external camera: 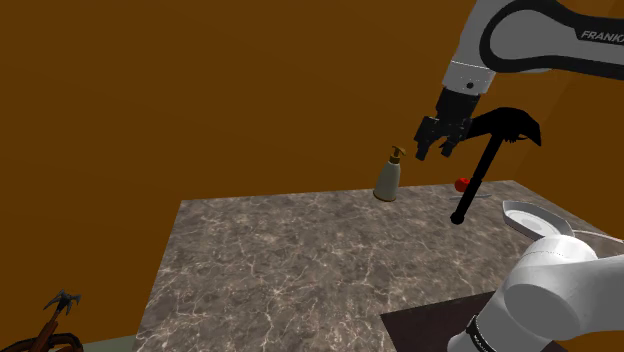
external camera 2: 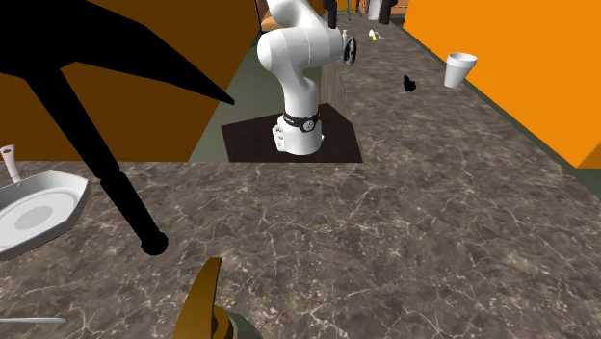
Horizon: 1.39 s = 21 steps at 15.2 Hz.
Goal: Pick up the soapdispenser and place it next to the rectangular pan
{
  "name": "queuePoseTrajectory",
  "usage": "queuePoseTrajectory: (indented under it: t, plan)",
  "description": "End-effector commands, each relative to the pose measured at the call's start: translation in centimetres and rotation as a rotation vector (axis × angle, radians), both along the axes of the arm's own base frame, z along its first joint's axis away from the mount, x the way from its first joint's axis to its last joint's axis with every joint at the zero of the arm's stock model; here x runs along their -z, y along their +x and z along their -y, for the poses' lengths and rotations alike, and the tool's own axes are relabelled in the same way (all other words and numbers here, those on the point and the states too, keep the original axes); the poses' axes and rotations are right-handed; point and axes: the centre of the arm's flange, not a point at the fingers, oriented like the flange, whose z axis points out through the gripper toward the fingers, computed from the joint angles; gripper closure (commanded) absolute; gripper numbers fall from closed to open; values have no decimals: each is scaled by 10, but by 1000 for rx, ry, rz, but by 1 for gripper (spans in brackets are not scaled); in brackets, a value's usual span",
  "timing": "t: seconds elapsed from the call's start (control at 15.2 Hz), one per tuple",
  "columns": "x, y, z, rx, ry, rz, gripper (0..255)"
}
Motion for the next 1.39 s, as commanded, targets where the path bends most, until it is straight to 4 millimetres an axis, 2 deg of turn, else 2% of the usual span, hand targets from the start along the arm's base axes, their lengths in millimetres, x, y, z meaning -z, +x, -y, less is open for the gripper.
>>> queuePoseTrajectory:
  t: [0.0, 1.32]
  plan:
    - [0, 0, 0, 0, 0, 0, 0]
    - [83, 162, 191, 62, -11, -15, 0]
